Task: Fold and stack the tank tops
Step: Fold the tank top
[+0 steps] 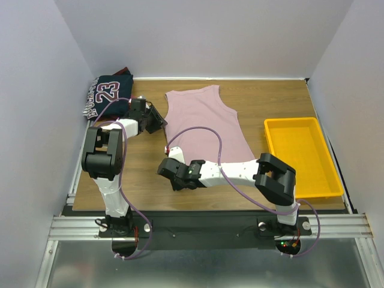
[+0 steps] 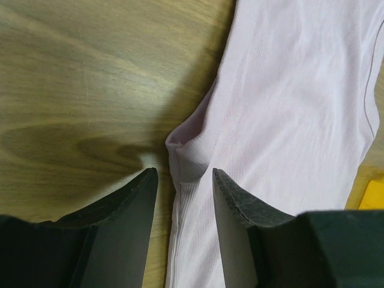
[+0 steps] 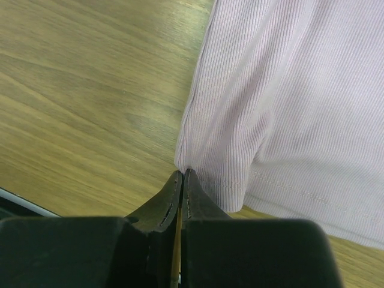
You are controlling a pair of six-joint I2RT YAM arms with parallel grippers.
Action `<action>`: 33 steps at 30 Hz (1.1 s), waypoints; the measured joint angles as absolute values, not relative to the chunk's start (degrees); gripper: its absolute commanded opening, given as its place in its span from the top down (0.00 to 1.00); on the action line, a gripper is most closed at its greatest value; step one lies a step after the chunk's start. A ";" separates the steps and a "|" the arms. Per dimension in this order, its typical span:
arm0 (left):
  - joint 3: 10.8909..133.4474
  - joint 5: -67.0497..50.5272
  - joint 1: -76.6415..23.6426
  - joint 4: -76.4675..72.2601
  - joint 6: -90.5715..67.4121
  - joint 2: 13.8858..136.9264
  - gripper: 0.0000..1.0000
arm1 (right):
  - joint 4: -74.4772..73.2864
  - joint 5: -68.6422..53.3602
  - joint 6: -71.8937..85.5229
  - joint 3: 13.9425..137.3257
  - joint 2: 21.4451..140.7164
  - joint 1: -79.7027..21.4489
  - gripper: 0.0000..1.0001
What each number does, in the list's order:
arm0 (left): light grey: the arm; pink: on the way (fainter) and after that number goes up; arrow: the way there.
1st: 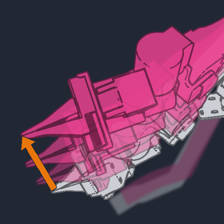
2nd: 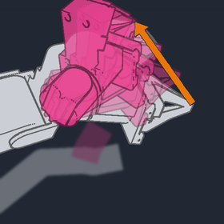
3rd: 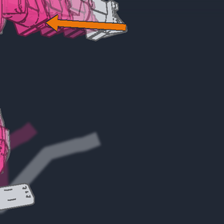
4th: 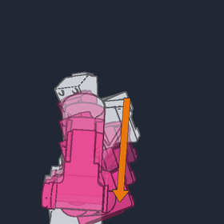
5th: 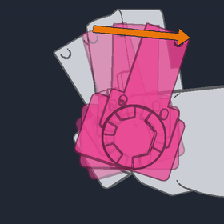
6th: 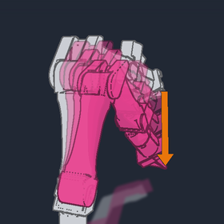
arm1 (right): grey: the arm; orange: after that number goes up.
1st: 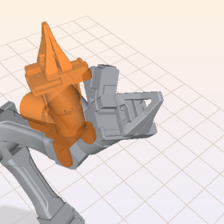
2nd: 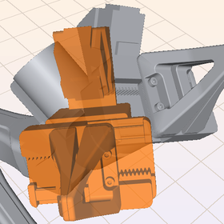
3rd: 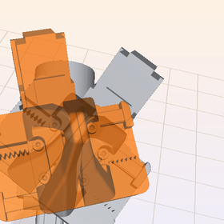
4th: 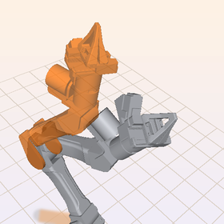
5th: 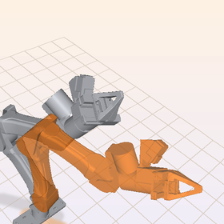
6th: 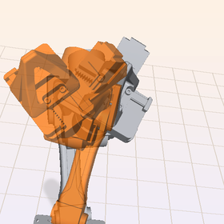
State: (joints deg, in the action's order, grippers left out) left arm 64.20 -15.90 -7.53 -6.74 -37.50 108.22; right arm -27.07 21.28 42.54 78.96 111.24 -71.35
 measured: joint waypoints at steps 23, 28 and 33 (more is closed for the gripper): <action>64.90 -14.24 -8.32 -7.46 -37.52 108.27 0.59 | -26.55 18.52 43.33 82.24 111.24 -71.11 1.00; 66.39 -13.37 -8.84 -7.05 -36.99 109.54 0.75 | -26.57 17.65 43.31 83.09 111.48 -70.81 1.00; 67.64 -12.12 -9.06 -5.89 -36.42 111.09 0.92 | -26.57 17.06 43.31 83.18 112.14 -70.78 1.00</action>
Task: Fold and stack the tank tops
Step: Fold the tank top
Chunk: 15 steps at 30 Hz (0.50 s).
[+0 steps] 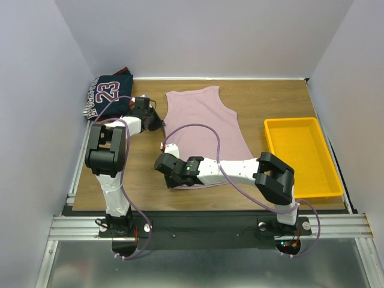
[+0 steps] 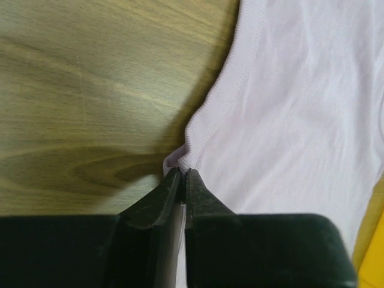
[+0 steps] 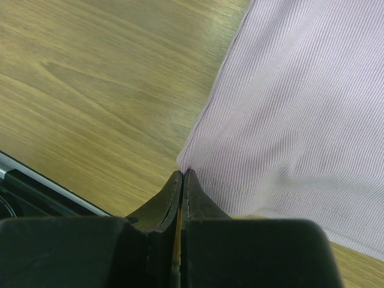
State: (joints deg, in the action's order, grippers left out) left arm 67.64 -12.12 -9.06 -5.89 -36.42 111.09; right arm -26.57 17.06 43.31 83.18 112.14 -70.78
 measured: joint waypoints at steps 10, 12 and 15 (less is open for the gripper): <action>71.11 -7.99 -9.30 -1.50 -35.86 111.20 1.00 | -26.13 13.63 43.35 83.18 112.44 -70.52 0.99; 72.31 -6.98 -9.30 -0.64 -35.77 111.20 1.00 | -25.17 12.12 43.46 83.20 113.10 -70.43 1.00; 73.25 -6.13 -9.30 0.08 -35.55 111.20 1.00 | -23.83 9.67 43.92 83.42 114.93 -70.43 1.00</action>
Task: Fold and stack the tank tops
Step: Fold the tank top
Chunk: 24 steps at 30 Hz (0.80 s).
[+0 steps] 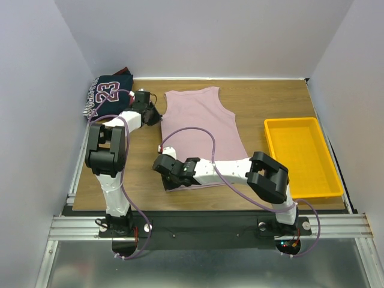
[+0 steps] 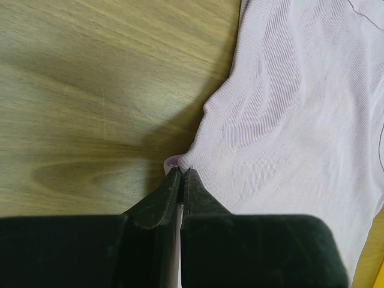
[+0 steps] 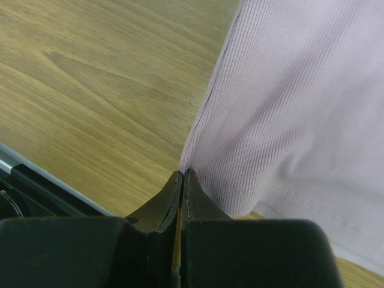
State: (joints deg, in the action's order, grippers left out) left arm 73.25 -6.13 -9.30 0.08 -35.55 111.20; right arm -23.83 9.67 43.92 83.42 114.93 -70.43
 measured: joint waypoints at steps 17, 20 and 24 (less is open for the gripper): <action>76.71 -5.56 -9.93 3.44 -34.96 111.37 1.00 | -19.33 8.03 46.96 81.56 112.86 -68.90 0.99; 78.74 -5.52 -10.85 3.90 -35.03 111.48 1.00 | -18.44 8.34 48.05 78.32 109.23 -67.83 1.00; 82.21 -5.41 -12.93 4.75 -35.20 112.57 1.00 | -16.10 8.88 49.50 73.49 104.60 -66.85 1.00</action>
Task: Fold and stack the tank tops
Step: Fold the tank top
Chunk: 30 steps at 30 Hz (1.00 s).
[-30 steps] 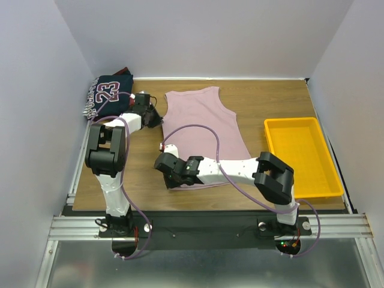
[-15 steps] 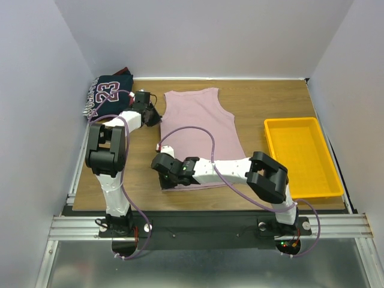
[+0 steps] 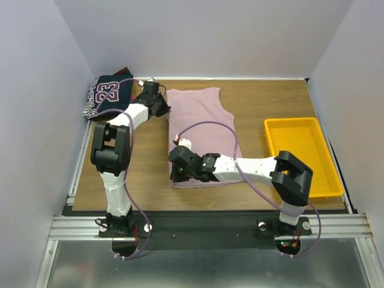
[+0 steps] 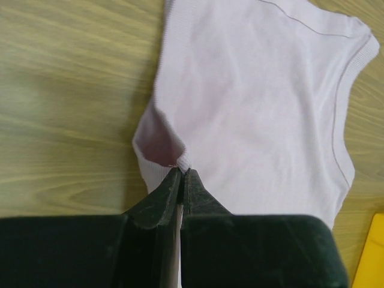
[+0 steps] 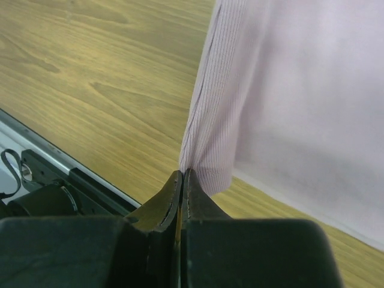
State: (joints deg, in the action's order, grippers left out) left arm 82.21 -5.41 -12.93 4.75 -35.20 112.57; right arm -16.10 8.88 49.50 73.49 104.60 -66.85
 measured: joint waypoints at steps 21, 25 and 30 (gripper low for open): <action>94.61 -4.16 -21.91 8.73 -36.93 123.15 1.00 | -11.03 12.25 55.99 53.30 91.24 -64.03 1.00; 95.09 -3.99 -22.46 8.91 -37.08 123.96 1.00 | -10.50 12.64 56.69 51.83 90.30 -64.03 0.99; 95.39 -3.84 -22.98 9.34 -37.19 124.99 1.00 | -10.07 13.06 57.34 50.39 89.82 -63.77 0.99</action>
State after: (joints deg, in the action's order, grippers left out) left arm 95.39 -3.84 -22.98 9.34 -37.19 124.99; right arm -10.07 13.06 57.34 50.39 89.82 -63.77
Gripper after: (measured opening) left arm 0.116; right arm 0.023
